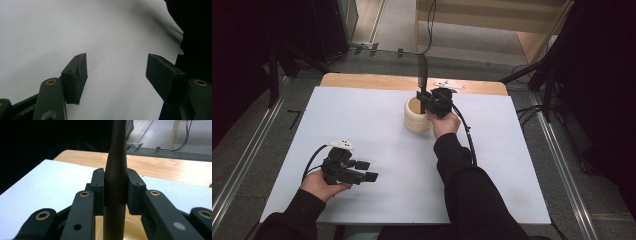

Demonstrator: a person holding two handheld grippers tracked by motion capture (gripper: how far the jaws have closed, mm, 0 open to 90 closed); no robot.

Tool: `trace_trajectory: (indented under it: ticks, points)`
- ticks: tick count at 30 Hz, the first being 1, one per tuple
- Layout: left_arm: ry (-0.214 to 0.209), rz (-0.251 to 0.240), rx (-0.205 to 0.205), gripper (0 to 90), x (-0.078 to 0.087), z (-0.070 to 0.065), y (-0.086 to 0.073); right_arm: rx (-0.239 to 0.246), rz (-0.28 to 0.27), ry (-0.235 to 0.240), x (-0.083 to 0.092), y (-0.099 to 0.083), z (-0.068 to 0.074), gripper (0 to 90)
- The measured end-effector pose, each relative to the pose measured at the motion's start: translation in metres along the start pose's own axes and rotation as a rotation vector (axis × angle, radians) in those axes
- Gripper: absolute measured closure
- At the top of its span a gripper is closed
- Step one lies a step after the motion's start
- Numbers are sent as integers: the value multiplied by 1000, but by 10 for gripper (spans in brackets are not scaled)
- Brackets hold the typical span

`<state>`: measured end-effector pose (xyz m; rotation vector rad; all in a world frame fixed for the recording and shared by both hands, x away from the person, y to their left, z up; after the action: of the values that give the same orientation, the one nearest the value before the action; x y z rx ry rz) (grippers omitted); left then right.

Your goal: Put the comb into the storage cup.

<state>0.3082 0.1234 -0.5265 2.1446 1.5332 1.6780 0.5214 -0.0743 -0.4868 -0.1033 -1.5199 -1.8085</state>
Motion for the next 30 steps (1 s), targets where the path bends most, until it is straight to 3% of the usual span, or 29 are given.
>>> trace_trajectory:
  ticks: [9,14,15,18,23,30]
  points:
    - [1,5,-3,344,-1,0,-1,25,-16,5,0,-2,1,696]
    - [1,8,-3,344,-1,0,-1,29,3,3,-1,-9,-2,690]
    - [1,8,-3,344,-1,0,-1,24,-6,6,0,-11,-2,623]
    - [4,11,-2,344,-1,1,-1,42,-4,3,3,-11,-2,599]
    - [0,11,-2,344,-1,1,-1,31,-3,26,9,-9,0,532]
    - [2,14,-3,344,-1,2,-1,21,41,52,24,-11,1,428]
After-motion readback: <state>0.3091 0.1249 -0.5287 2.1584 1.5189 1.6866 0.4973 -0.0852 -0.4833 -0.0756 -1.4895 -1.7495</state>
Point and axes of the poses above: each handheld gripper's, and its own axes: x roughly backward along the jaws, y roughly out of its top, z roughly to its left, the point moved 10 cm from there along -x, roughly forward along the jaws, and after that the axes turned 5 degrees about z, right-handed, at the moved point
